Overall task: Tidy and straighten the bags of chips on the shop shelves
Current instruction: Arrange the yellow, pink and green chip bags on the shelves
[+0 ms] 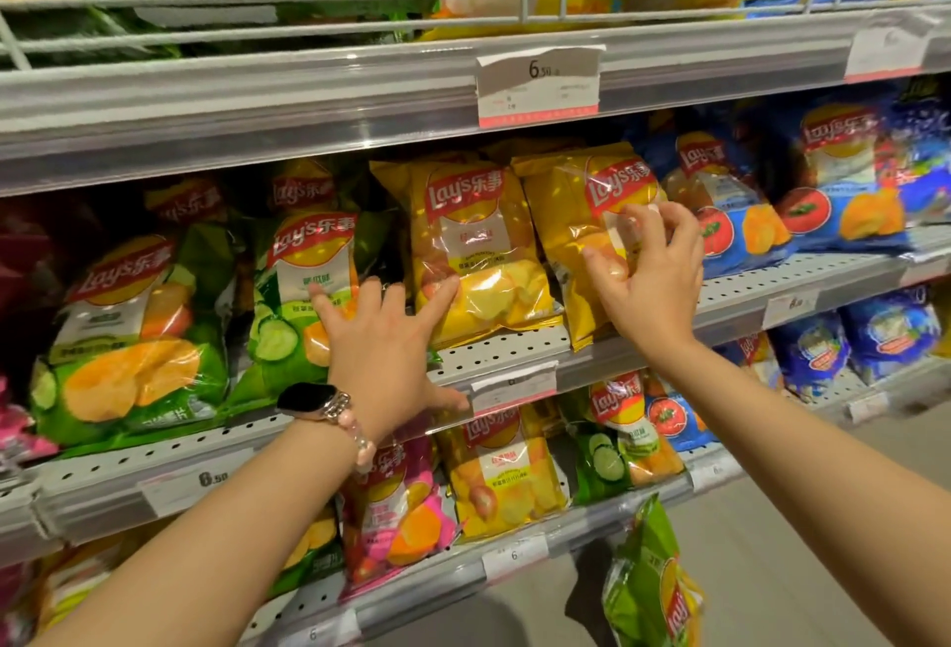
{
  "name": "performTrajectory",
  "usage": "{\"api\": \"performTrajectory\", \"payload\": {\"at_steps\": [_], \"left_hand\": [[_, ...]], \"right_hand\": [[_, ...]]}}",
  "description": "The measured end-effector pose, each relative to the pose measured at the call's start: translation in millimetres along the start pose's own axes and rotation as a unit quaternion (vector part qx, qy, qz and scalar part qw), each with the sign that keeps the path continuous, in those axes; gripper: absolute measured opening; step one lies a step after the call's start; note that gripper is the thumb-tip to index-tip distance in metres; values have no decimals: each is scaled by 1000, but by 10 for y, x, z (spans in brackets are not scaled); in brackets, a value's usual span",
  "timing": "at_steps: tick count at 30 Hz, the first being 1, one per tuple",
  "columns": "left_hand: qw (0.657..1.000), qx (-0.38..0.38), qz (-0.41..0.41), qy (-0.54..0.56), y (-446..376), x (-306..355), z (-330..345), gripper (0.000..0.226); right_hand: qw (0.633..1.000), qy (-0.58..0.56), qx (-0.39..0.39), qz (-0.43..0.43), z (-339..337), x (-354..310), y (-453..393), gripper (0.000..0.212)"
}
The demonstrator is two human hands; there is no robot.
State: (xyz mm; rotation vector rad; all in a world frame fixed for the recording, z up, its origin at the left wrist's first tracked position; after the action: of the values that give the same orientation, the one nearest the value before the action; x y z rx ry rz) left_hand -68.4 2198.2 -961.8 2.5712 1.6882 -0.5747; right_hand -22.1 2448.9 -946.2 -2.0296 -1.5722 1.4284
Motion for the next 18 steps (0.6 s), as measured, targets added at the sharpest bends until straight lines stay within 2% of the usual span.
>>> {"api": "performTrajectory", "payload": {"at_steps": [7, 14, 18], "left_hand": [[1000, -1, 0, -3, -4, 3, -7, 121], [1000, 3, 5, 4, 22, 22, -27, 119], [998, 49, 14, 20, 181, 86, -78, 111]], "right_hand": [[994, 38, -101, 6, 155, 13, -93, 57], [988, 52, -143, 12, 153, 9, -114, 57], [990, 39, -135, -6, 101, -26, 22, 56]]}}
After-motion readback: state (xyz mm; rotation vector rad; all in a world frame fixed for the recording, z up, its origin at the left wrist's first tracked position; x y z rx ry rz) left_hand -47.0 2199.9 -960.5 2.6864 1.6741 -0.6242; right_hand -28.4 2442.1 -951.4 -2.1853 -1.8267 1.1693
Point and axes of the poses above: each hand's wrist, its own y-axis away from the middle knuckle, its own z-axis out of the palm, x = y × z, the point moved 7 cm from there along -y, towards the middle knuckle, and after that the axes turned 12 degrees about -x, right-handed, at the moved point
